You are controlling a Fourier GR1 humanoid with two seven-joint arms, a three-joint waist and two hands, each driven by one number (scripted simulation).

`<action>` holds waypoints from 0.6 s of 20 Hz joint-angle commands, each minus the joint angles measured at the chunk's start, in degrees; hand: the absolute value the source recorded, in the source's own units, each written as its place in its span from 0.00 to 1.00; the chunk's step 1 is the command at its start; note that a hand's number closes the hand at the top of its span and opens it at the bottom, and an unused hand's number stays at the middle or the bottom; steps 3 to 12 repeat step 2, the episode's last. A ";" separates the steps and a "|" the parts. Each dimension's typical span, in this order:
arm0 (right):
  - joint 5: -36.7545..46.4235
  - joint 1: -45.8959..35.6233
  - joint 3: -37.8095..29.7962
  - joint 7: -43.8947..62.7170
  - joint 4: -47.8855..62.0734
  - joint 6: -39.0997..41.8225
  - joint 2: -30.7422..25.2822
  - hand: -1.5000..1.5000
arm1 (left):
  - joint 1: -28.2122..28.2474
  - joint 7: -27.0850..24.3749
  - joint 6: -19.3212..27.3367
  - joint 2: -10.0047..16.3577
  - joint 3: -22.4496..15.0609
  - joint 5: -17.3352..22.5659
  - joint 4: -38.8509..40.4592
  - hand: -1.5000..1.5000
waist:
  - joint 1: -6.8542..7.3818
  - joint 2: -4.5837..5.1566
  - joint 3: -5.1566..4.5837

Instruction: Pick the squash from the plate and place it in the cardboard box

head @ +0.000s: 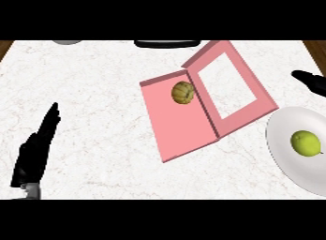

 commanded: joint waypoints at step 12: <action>-9.49 14.45 -6.07 -6.32 -8.67 9.29 -3.02 0.00 | -1.32 1.83 -1.65 1.18 1.41 1.04 -0.26 0.50 | 0.24 0.12 0.02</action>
